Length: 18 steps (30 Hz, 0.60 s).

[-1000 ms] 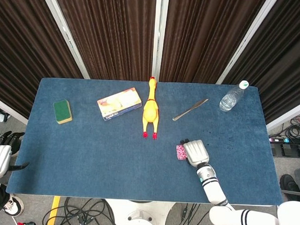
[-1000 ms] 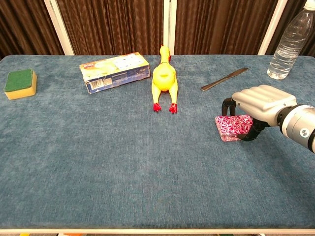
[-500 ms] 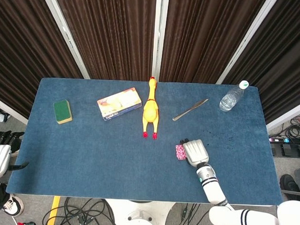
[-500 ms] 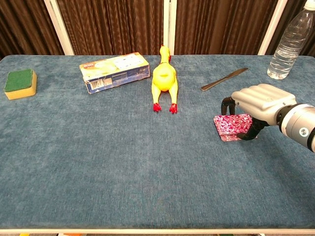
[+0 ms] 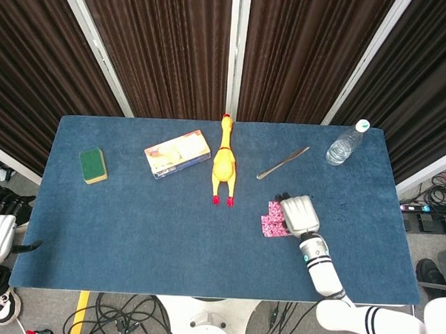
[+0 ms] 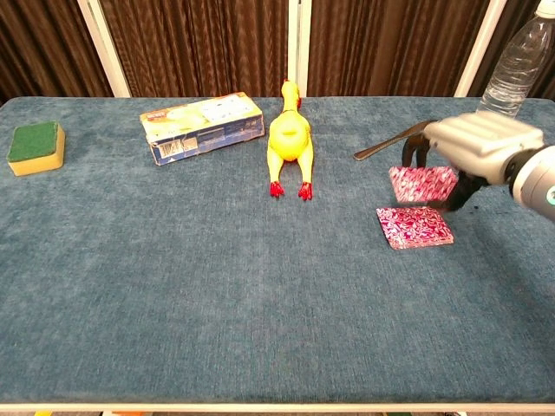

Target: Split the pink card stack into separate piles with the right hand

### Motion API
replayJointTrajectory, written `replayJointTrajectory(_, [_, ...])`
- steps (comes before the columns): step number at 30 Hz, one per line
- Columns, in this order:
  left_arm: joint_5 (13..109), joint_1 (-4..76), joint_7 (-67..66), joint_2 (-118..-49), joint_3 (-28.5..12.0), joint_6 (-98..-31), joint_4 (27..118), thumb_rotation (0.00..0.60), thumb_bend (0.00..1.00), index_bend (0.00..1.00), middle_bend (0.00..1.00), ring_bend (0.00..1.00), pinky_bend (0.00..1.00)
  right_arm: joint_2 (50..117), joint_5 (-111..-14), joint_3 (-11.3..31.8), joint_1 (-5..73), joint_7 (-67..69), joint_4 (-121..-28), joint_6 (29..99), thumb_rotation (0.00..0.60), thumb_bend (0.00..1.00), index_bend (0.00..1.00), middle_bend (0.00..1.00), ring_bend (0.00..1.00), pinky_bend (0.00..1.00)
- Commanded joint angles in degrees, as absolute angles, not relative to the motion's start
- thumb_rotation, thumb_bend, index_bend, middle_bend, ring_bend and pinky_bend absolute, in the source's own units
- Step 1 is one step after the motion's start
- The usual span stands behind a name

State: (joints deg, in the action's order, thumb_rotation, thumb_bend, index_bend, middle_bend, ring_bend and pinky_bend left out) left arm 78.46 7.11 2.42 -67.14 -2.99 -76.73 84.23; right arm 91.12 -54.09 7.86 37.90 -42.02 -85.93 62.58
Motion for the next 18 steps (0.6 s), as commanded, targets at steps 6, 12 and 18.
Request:
replayJointTrajectory(6, [78.0,7.0,2.2,-67.0,-2.9,-76.5,84.3,0.6,0.03,0.15,0.15,0.08,0.2,90.3,-51.9,10.5,40.2,-38.5,-79.0,57.9,0.6,0.23,0.41,0.4,0.8,0.98])
replayJointTrajectory(12, [77.8,6.8,2.5,-67.2,-2.7,-76.1,83.6,0.6,0.03,0.15,0.15,0.08,0.2,89.4,-52.9,9.5,40.2,-34.7,-74.5,54.4,0.6,0.22,0.41,0.39,0.8,0.98])
replayJointTrajectory(18, [78.0,7.0,2.2,-67.5,-2.7,-76.0,83.5,0.6,0.03,0.15,0.15,0.08,0.2,88.4,-55.3,7.9,39.2,-29.9,-70.7,51.9,0.6,0.22,0.41,0.39,0.8,0.98])
